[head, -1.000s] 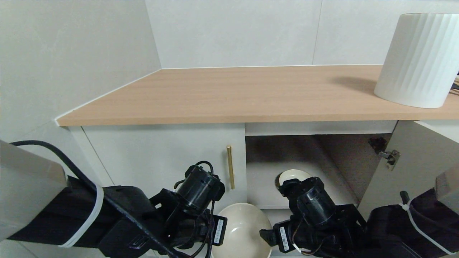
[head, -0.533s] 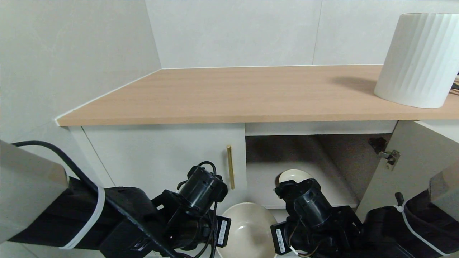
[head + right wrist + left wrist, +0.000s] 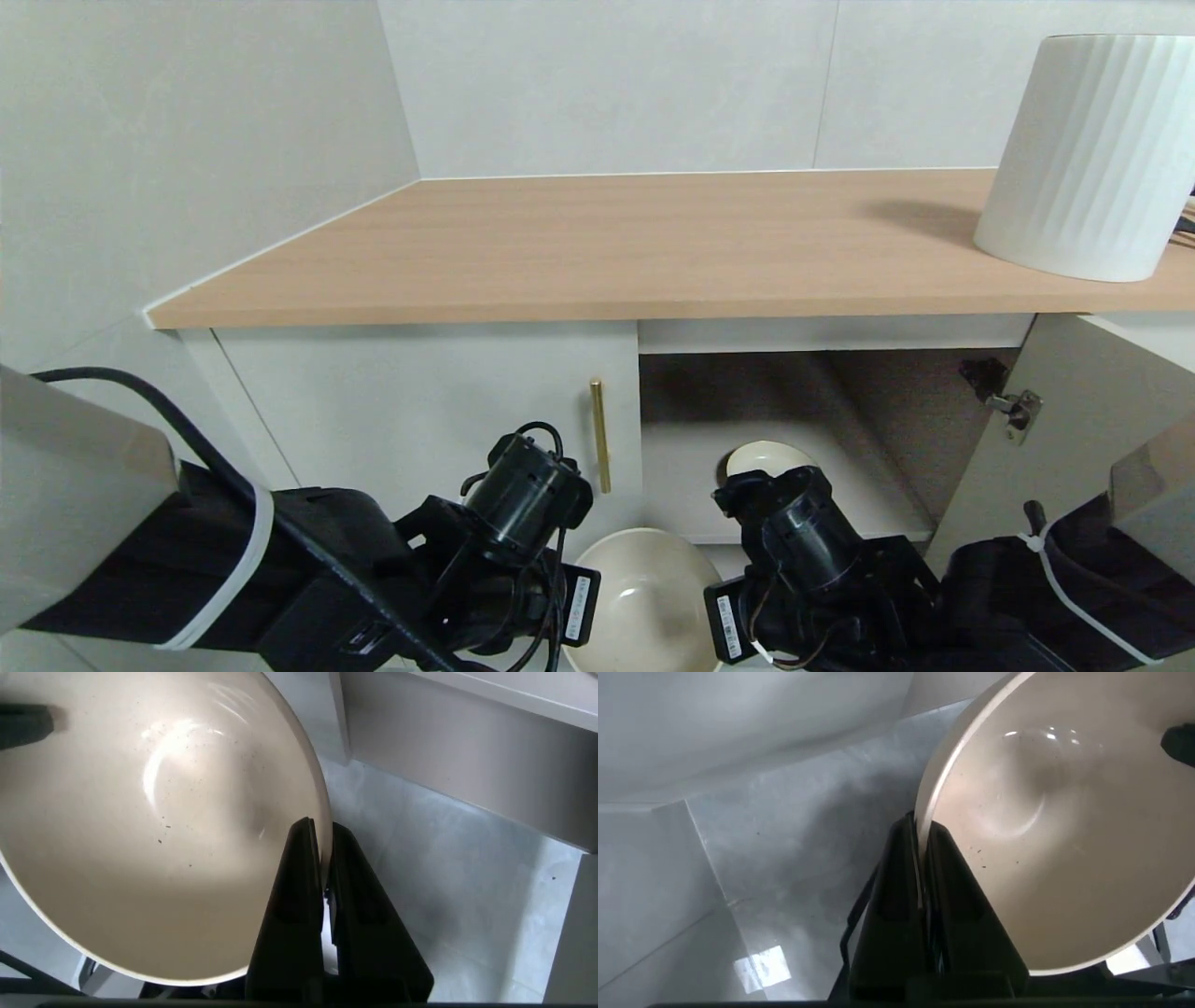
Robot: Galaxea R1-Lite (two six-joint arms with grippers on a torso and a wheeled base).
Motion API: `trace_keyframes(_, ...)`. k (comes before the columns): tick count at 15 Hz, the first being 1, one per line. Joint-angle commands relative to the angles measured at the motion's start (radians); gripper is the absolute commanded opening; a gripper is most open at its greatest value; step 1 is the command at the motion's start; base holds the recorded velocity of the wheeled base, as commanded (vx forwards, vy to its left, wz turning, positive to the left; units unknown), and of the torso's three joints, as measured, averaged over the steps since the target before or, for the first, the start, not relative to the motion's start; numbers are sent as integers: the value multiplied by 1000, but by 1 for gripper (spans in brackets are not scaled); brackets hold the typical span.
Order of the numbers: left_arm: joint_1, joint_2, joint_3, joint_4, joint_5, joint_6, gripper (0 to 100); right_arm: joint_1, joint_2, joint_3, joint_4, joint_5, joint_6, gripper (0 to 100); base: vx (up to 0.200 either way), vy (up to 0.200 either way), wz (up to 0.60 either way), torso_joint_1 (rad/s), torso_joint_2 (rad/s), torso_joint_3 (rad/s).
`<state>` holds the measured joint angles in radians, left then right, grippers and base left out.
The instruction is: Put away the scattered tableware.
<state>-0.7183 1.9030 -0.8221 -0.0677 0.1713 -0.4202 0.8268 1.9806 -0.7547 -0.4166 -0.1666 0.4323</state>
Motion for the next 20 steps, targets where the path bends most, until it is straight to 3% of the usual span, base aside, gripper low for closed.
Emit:
trace_keyframes(1, -1, -1, 1, 3, 4, 0, 0, -5, 3, 0, 2, -2, 0, 0, 0, 0, 0, 0, 0, 0)
trace_keyframes(3, -1, -1, 3, 3, 4, 8, 0, -5, 7, 0, 2, -2, 0, 0, 0, 0, 0, 0, 0, 0)
trace_keyframes(4, -1, -1, 3, 5, 4, 8, 100, -5, 9, -2, 2, -2, 0, 0, 0, 0, 0, 0, 0, 0)
trace_keyframes(10, -1, 1, 1, 3, 8, 8, 100, -6, 20, 6, 4, -5, -4, 0, 0, 0, 0, 0, 0, 0)
trace_keyframes(14, -1, -5, 1, 3, 11, 8, 100, -84, 63, 8, 28, -140, -70, 0, 0, 0, 0, 0, 0, 0)
trace_keyframes(20, -1, -9, 0, 2, 37, 9, 100, -247, 64, -32, 32, -148, -18, 0, 0, 0, 0, 0, 0, 0)
